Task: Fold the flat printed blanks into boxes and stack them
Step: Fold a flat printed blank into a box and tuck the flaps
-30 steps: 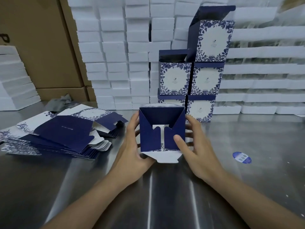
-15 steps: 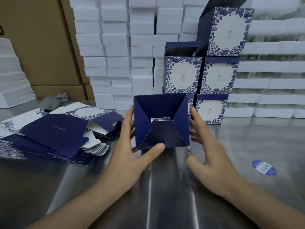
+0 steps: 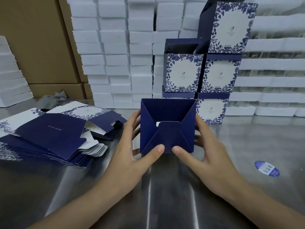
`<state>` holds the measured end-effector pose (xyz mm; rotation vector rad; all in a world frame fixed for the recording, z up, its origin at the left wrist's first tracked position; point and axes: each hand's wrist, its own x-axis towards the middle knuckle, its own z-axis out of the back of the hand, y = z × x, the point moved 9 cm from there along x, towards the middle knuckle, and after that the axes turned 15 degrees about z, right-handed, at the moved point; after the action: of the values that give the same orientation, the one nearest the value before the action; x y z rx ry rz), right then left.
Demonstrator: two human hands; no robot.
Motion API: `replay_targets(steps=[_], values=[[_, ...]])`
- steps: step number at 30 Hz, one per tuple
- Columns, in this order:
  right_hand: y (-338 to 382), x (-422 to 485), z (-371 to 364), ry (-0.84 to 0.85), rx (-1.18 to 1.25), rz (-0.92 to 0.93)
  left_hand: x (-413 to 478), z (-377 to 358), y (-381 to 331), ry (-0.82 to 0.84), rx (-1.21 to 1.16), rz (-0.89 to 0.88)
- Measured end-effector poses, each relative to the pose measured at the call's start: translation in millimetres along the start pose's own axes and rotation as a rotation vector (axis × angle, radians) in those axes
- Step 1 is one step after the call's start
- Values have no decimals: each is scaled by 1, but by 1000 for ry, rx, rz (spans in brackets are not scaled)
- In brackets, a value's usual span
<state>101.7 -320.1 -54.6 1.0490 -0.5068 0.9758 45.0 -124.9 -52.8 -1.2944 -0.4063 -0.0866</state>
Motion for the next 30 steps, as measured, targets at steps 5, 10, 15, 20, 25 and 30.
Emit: replay_targets(steps=[5,10,15,20,25,30], values=[[-6,1,-2,44,-54,-14,3,-2,2,-5,-12,22],[-12,1,-1,45,-74,-21,7,-4,3,-12,-18,23],[-15,-2,-2,43,-70,-52,7,-3,8,-7,-25,48],[-16,-2,-1,53,-109,-59,11,-2,13,-7,7,68],[-15,0,-2,79,-175,-54,12,0,18,-20,23,73],[-11,-2,-1,68,-170,-48,9,0,16,-45,12,68]])
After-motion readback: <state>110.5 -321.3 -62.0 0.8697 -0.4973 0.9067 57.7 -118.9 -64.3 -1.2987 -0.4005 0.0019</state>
